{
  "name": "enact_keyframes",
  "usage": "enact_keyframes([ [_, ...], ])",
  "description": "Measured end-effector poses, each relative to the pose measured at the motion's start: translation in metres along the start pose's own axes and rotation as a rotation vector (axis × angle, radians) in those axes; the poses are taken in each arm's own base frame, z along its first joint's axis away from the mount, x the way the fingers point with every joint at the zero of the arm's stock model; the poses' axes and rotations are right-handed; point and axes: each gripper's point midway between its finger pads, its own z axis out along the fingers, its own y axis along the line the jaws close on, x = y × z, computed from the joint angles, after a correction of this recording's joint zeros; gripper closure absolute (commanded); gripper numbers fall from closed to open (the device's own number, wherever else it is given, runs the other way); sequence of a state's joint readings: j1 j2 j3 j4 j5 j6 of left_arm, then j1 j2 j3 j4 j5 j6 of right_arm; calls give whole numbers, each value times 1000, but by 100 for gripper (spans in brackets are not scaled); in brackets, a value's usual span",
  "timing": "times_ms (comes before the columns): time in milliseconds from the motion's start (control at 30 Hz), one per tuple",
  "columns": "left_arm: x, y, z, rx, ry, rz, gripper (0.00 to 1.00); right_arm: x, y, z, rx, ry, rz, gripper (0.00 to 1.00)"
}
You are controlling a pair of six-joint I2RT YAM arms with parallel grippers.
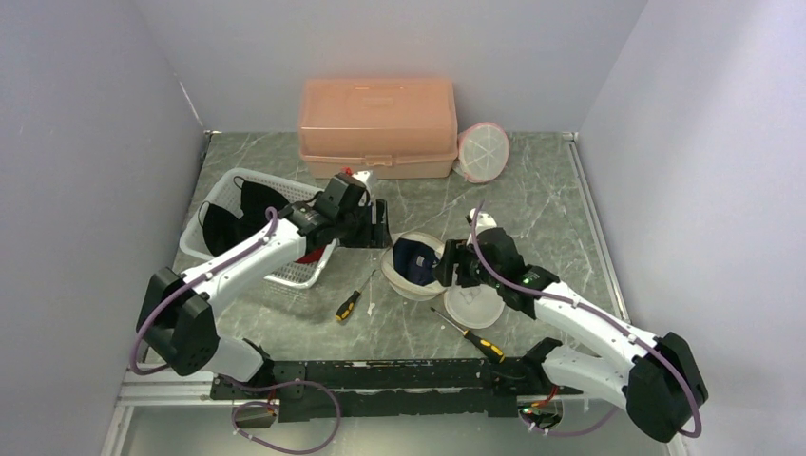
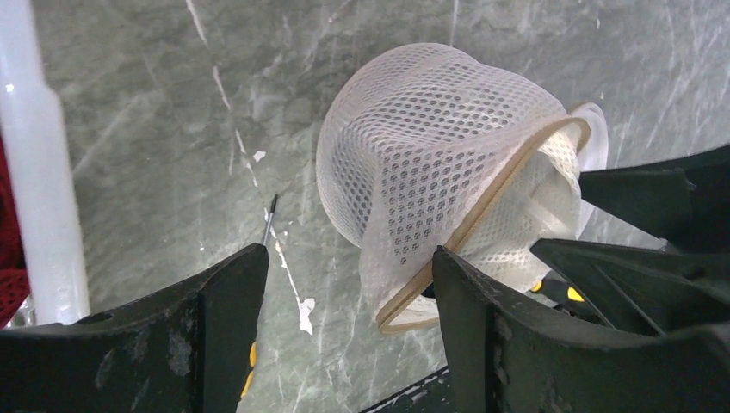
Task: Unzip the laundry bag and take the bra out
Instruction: Place the bra in the bin, then pick up the bra from the laundry bag.
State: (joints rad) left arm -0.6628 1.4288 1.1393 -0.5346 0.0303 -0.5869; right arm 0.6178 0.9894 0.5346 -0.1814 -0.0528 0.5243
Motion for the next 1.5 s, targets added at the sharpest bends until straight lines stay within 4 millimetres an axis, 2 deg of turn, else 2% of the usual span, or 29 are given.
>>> enact_keyframes([
  [133, 0, -9, 3, 54, 9, 25, 30, 6, -4, 6, 19, 26, 4, 36],
  [300, 4, -17, 6, 105, 12, 44, 23, 9, -9, 11, 48, 39, 8, 36],
  [433, 14, -13, 5, 115, 18, 52, 18, 2, -9, 12, 67, 25, 8, 37],
  [567, 11, -13, -12, 132, -31, 57, 8, -7, -5, 11, 63, 6, 7, 36],
  [700, -4, -20, -34, 161, -124, 89, 7, -11, -3, 10, 57, -1, 6, 36],
  [800, -6, -22, -34, 159, -132, 126, 15, -9, -3, 10, 59, 6, 4, 37],
  [900, 0, -24, -15, 128, -55, 165, 40, -6, -4, 9, 58, 20, 2, 41],
  [933, 2, -24, -5, 116, -28, 179, 44, -5, -4, 9, 59, 24, 0, 43],
  [1000, 9, -22, 11, 95, 17, 194, 46, -4, -5, 9, 63, 31, -4, 47],
  [1067, 21, -15, 22, 68, 69, 203, 54, -1, -7, 8, 68, 40, -9, 54],
  [1200, 32, -9, 30, 38, 114, 200, 94, 2, -10, 8, 82, 55, -22, 73],
  [1300, 30, -8, 31, 28, 106, 198, 97, -4, -10, 6, 101, 50, -38, 92],
  [1367, 27, -10, 30, 28, 88, 197, 97, -16, -7, 5, 116, 29, -54, 100],
  [1433, 22, -13, 26, 34, 60, 198, 97, -29, -4, 3, 126, 2, -67, 100],
  [1500, 13, -20, 17, 53, 11, 201, 97, -50, 2, 1, 143, -41, -87, 100],
])
